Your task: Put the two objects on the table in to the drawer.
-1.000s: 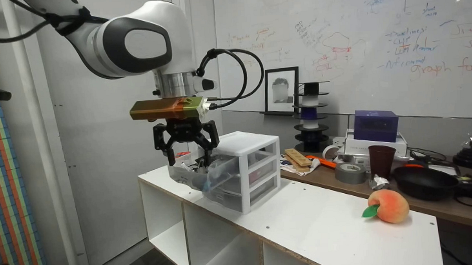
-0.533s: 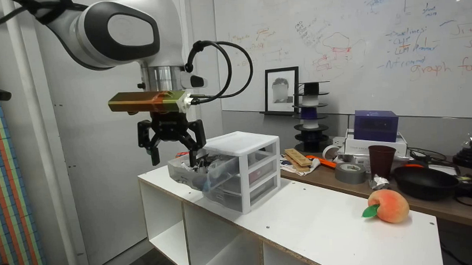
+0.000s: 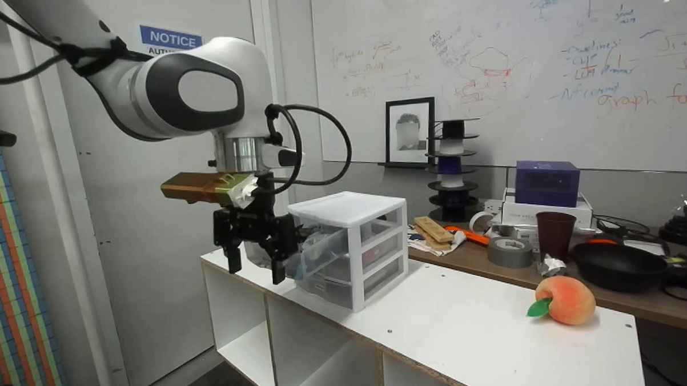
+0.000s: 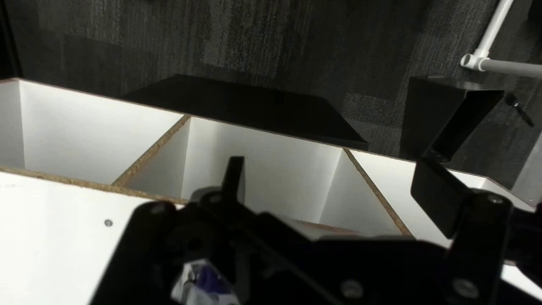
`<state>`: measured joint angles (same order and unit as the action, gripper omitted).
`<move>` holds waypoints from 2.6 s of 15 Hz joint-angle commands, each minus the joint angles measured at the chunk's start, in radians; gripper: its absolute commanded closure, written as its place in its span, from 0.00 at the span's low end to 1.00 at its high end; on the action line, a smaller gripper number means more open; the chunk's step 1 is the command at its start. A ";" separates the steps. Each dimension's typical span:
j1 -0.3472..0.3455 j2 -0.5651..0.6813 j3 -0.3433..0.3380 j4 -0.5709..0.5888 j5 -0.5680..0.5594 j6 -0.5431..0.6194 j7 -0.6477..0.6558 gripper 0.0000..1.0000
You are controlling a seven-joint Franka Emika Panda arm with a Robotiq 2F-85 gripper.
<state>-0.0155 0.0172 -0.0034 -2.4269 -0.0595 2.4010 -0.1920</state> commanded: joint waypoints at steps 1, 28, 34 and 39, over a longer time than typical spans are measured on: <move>0.017 0.059 0.008 0.004 -0.044 0.035 0.120 0.00; -0.010 0.219 -0.006 0.380 0.109 0.007 0.161 0.94; -0.004 0.182 -0.001 0.336 0.083 -0.060 0.134 0.94; -0.003 0.048 -0.011 0.167 -0.034 -0.071 0.117 0.92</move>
<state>-0.0229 0.1809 -0.0049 -2.1455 -0.0380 2.3394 -0.0502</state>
